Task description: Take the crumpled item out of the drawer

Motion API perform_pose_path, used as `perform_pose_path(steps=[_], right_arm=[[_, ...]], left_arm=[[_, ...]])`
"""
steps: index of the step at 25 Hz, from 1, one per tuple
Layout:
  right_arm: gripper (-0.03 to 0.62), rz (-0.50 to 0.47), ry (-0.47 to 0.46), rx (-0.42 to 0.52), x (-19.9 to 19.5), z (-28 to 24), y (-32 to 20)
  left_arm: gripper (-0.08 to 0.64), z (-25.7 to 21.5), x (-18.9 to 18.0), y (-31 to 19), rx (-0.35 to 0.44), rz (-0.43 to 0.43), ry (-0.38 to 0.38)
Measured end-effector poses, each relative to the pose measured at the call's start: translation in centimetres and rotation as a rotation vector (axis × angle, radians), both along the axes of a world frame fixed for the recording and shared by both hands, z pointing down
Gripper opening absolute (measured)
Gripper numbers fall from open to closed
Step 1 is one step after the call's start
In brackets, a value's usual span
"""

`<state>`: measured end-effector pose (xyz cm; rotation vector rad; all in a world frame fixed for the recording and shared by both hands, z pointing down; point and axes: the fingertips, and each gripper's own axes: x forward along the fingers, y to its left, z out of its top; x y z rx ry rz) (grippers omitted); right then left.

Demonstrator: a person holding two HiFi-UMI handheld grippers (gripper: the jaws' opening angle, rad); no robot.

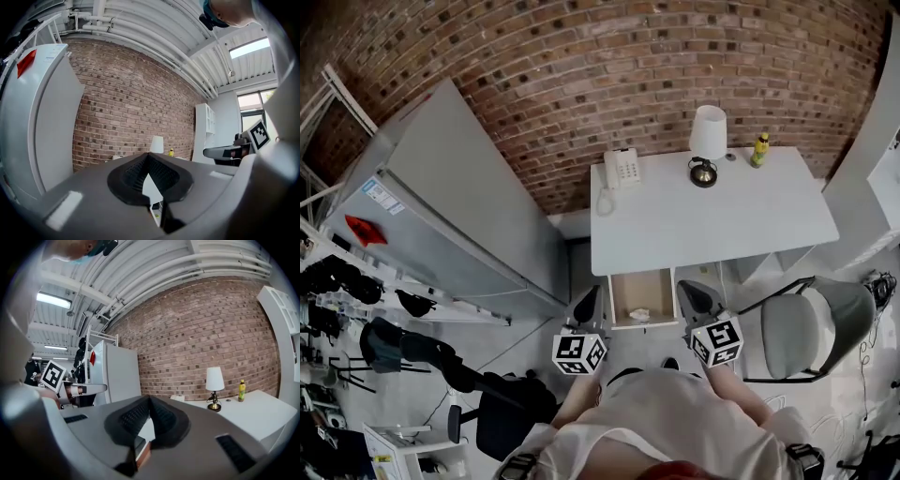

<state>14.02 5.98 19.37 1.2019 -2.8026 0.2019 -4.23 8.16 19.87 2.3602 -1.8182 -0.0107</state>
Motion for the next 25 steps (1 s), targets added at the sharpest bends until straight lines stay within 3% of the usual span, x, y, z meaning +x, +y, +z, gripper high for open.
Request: perform_pose_path(steps=[7, 25], right_arm=[[0.008, 0.023, -0.011, 0.015, -0.2, -0.7, -2.1], [0.008, 0.081, 0.012, -0.014, -6.6, -0.3, -4.2]], left_arm=[[0.008, -0.2, 0.4, -2.1, 0.005, 0.038, -0.004], [0.009, 1.4, -5.1, -4.8, -0.037, 0.134, -0.013]])
